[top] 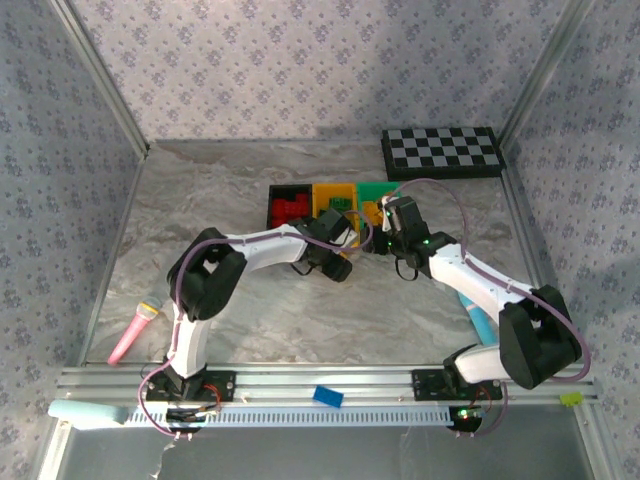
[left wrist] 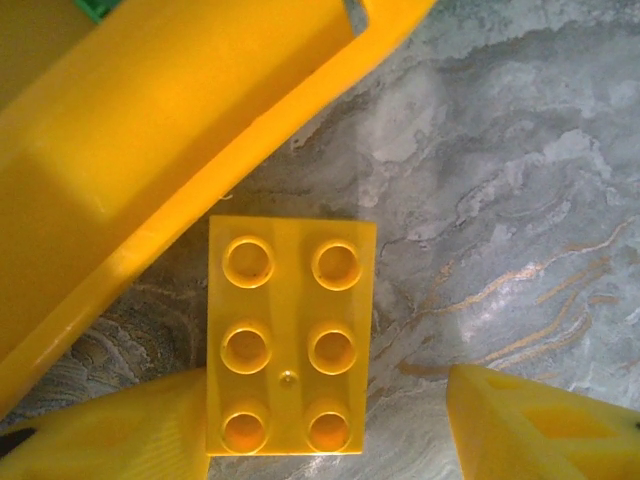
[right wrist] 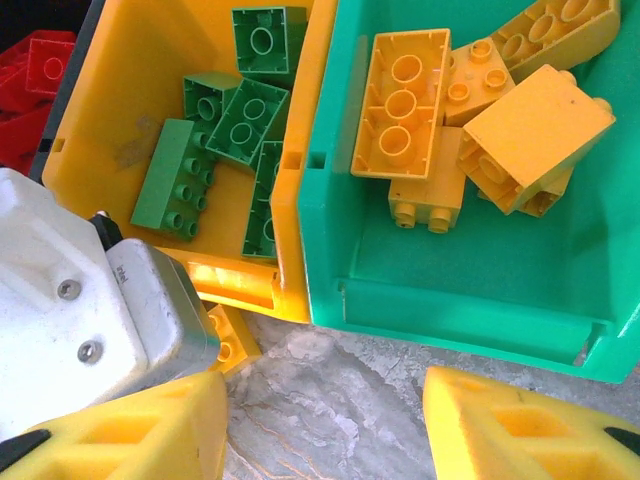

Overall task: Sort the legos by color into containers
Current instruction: Pick up the lego from the center of the table.

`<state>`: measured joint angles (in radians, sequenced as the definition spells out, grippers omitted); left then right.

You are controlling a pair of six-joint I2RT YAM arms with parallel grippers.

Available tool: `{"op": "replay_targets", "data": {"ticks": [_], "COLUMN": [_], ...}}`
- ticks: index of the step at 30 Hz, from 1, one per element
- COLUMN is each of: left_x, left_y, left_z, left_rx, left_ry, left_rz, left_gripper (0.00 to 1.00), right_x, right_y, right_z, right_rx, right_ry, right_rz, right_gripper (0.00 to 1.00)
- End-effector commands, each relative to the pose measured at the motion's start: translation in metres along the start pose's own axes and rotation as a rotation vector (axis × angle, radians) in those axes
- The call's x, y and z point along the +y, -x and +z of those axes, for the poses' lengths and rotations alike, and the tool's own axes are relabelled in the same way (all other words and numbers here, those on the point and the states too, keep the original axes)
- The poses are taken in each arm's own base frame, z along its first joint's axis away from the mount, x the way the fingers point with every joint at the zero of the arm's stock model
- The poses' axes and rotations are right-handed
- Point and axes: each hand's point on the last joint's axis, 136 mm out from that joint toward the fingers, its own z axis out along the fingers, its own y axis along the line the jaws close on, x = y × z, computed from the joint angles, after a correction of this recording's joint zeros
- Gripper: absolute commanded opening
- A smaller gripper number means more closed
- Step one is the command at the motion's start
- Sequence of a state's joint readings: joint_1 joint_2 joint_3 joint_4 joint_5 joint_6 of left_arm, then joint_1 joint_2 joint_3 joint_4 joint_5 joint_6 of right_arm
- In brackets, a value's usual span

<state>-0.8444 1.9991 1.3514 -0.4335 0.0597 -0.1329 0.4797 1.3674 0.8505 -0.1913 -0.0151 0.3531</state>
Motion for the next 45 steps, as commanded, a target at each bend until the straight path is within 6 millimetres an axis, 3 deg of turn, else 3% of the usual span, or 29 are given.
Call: {"op": "replay_targets", "data": {"ticks": [1, 10, 19, 29, 45], "left_x": [0.000, -0.002, -0.002, -0.007, -0.030], "left_y": [0.004, 0.004, 0.009, 0.012, 0.039], "left_z": [-0.002, -0.011, -0.034, -0.044, -0.088], "left_rx": [0.001, -0.050, -0.160, -0.194, -0.314], "left_ry": [-0.002, -0.017, -0.033, -0.061, -0.113], "left_rz": [0.013, -0.003, -0.047, -0.061, -0.058], "left_gripper": [0.57, 0.37, 0.36, 0.35, 0.35], "right_x": [-0.003, -0.003, -0.006, -0.010, -0.024], "right_y": [0.003, 0.001, -0.004, -0.004, -0.015], "right_z": [-0.004, -0.002, 0.001, -0.001, 0.004], "right_rx": [-0.018, -0.014, 0.001, -0.002, 0.013], "right_ry": [-0.006, -0.004, 0.003, -0.003, -0.029], "right_rz": [-0.006, 0.000, 0.027, 0.036, 0.067], "right_gripper": [0.56, 0.56, 0.56, 0.56, 0.56]}}
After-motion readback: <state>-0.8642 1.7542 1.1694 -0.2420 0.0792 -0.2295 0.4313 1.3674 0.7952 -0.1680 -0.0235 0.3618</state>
